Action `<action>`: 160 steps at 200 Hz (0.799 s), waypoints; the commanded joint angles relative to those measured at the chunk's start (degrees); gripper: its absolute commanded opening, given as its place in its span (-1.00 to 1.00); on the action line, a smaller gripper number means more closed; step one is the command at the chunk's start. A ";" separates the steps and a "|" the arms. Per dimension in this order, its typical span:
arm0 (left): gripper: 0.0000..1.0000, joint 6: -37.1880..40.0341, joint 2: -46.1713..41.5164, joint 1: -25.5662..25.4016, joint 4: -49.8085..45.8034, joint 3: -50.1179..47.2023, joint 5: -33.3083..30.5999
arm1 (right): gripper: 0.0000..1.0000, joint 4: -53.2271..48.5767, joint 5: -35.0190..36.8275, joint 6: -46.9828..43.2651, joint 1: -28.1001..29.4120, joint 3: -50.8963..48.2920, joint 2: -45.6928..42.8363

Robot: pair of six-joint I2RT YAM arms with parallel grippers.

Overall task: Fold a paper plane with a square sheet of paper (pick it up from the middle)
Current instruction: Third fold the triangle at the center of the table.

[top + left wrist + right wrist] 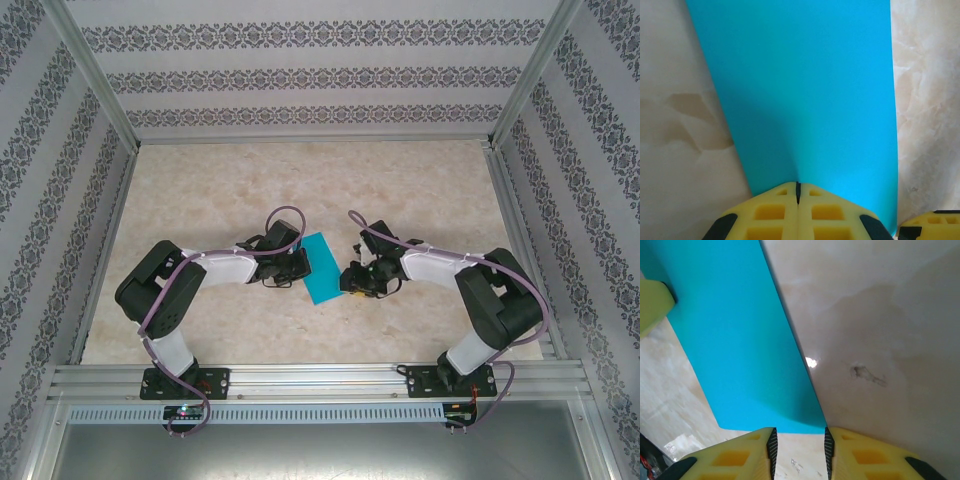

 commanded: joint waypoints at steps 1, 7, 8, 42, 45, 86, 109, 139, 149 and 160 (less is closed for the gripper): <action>-1.00 -0.11 2.92 0.59 -4.66 -1.23 -0.59 | -0.36 1.68 -0.90 0.90 0.91 1.97 1.43; -1.00 -0.06 2.97 0.59 -4.56 -1.23 -0.45 | -0.36 1.74 -0.97 0.87 0.92 2.23 1.86; -1.00 -0.08 2.98 0.59 -4.52 -1.24 -0.44 | -0.36 1.70 -0.97 0.87 0.92 2.27 1.94; -1.00 0.08 3.24 0.59 -4.48 -1.23 -0.33 | -0.35 1.90 -0.32 0.80 1.43 3.60 4.00; -1.00 0.10 3.30 0.59 -4.41 -1.29 -0.25 | -0.35 1.92 -0.29 0.80 1.52 3.66 4.17; -1.00 -0.18 3.87 0.59 -3.85 -1.73 0.03 | -0.25 5.03 -0.92 1.65 2.65 4.17 6.30; -1.00 -0.27 3.95 0.59 -3.61 -2.03 -0.08 | -0.12 12.18 -2.64 3.96 2.41 2.84 5.98; -1.00 -0.12 4.12 0.59 -3.66 -2.35 -0.23 | -0.02 25.00 -6.43 8.88 0.42 -0.02 5.59; -1.00 -0.03 4.23 0.68 -3.68 -2.45 -0.18 | 0.01 28.27 -8.26 10.01 -0.33 -0.41 6.24; -1.00 0.07 4.33 0.77 -3.68 -2.47 -0.29 | 0.02 30.57 -10.22 10.87 -0.90 -0.33 7.16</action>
